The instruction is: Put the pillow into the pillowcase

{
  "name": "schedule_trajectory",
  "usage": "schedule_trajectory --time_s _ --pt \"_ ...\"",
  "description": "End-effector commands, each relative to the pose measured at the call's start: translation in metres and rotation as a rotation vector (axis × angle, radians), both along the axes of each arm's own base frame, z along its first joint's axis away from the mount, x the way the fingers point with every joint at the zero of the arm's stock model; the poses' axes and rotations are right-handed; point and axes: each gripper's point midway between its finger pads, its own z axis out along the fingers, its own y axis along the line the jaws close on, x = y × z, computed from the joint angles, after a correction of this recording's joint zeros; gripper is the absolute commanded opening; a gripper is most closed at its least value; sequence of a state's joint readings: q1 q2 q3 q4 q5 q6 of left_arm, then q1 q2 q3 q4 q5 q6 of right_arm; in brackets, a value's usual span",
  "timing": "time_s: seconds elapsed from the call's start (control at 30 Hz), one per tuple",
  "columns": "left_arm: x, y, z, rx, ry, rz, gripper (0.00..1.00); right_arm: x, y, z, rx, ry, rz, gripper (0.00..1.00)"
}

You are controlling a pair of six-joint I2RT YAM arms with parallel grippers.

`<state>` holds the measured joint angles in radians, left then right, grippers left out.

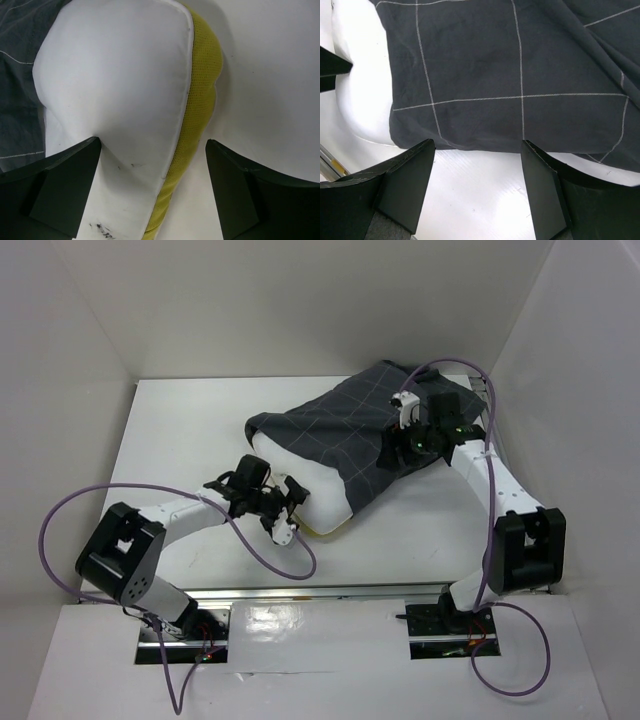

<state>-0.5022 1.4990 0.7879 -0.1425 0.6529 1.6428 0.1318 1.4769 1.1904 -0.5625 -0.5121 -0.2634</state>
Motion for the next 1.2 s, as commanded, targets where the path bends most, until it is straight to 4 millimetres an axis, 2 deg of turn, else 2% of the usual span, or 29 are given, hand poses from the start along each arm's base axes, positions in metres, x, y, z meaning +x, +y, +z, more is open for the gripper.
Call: schedule_trajectory --time_s 0.0,0.07,0.1,0.23,0.33,0.37,0.43,0.47,0.5,0.53,0.57,0.6,0.67,0.77,0.8,0.83,0.87,0.9,0.93,0.97,1.0,1.07,1.13,1.17 --pt "0.006 -0.016 0.005 -0.099 -0.046 -0.038 1.00 0.011 0.000 0.019 0.010 -0.048 0.002 0.77" --pt "0.010 -0.019 0.006 -0.114 -0.074 -0.039 1.00 0.013 0.002 0.020 0.017 -0.047 0.008 0.77" --pt "0.009 -0.018 -0.001 -0.108 -0.063 -0.038 1.00 0.012 0.002 0.015 0.014 -0.027 0.008 0.77" --pt "0.014 -0.021 -0.009 -0.101 -0.070 -0.027 0.99 0.014 0.002 0.015 0.019 -0.022 0.002 0.77" --pt "0.015 -0.022 -0.015 -0.098 -0.035 -0.009 0.90 0.017 0.003 0.015 0.019 -0.020 0.002 0.77" --pt "0.022 -0.028 -0.005 -0.108 -0.050 -0.005 0.86 0.019 0.003 0.019 0.020 -0.031 0.002 0.77" --pt "0.024 -0.031 -0.006 -0.104 -0.006 0.026 0.66 0.019 0.003 0.015 0.019 -0.022 0.002 0.77" --pt "0.031 -0.029 -0.010 -0.077 0.006 0.055 0.54 0.021 0.003 0.016 0.020 -0.031 0.002 0.77" --pt "0.032 -0.032 -0.008 -0.076 0.008 0.065 0.41 0.023 0.004 0.020 0.021 -0.040 0.002 0.75" --pt "0.031 -0.034 -0.011 -0.079 0.046 0.098 0.10 0.023 0.005 0.017 0.027 -0.030 0.008 0.75" --pt "0.034 -0.033 -0.011 -0.082 0.054 0.125 0.00 0.023 0.005 0.017 0.027 -0.030 0.008 0.75" --pt "0.041 -0.036 -0.004 -0.106 0.048 0.154 0.00 0.024 0.005 0.014 0.026 -0.021 0.008 0.75" --pt "0.047 -0.041 0.007 -0.144 0.150 0.264 0.00 0.025 0.007 0.018 0.034 -0.029 0.014 0.75" --pt "0.075 -0.044 0.030 -0.177 0.433 0.528 0.00 0.027 0.009 0.023 0.044 -0.046 0.022 0.75" --pt "0.098 -0.054 0.072 -0.256 0.474 0.563 0.00 0.026 0.010 0.024 0.051 -0.045 0.029 0.75" --pt "0.101 -0.042 0.061 -0.245 0.680 0.704 0.00 0.024 0.012 0.029 0.067 -0.050 0.031 0.75" --pt "0.109 -0.041 0.071 -0.274 0.750 0.756 0.00 0.024 0.012 0.026 0.067 -0.047 0.031 0.75" --pt "0.123 -0.045 0.103 -0.343 0.789 0.761 0.00 0.020 0.013 0.027 0.074 -0.049 0.038 0.75" --pt "0.125 -0.042 0.108 -0.372 0.914 0.830 0.00 0.020 0.013 0.027 0.074 -0.049 0.038 0.75" --pt "0.137 -0.033 0.112 -0.409 0.964 0.870 0.00 0.017 0.019 0.031 0.083 -0.056 0.057 0.75" --pt "0.143 -0.033 0.129 -0.446 1.000 0.864 0.00 0.016 0.021 0.032 0.091 -0.055 0.066 0.75" --pt "0.152 -0.025 0.135 -0.486 1.081 0.921 0.00 0.015 0.021 0.037 0.098 -0.061 0.060 0.74" --pt "0.157 -0.024 0.147 -0.516 1.110 0.919 0.00 0.015 0.026 0.044 0.108 -0.090 0.077 0.74" --pt "0.159 -0.025 0.147 -0.518 1.118 0.923 0.00 0.018 0.026 0.049 0.110 -0.103 0.078 0.74"
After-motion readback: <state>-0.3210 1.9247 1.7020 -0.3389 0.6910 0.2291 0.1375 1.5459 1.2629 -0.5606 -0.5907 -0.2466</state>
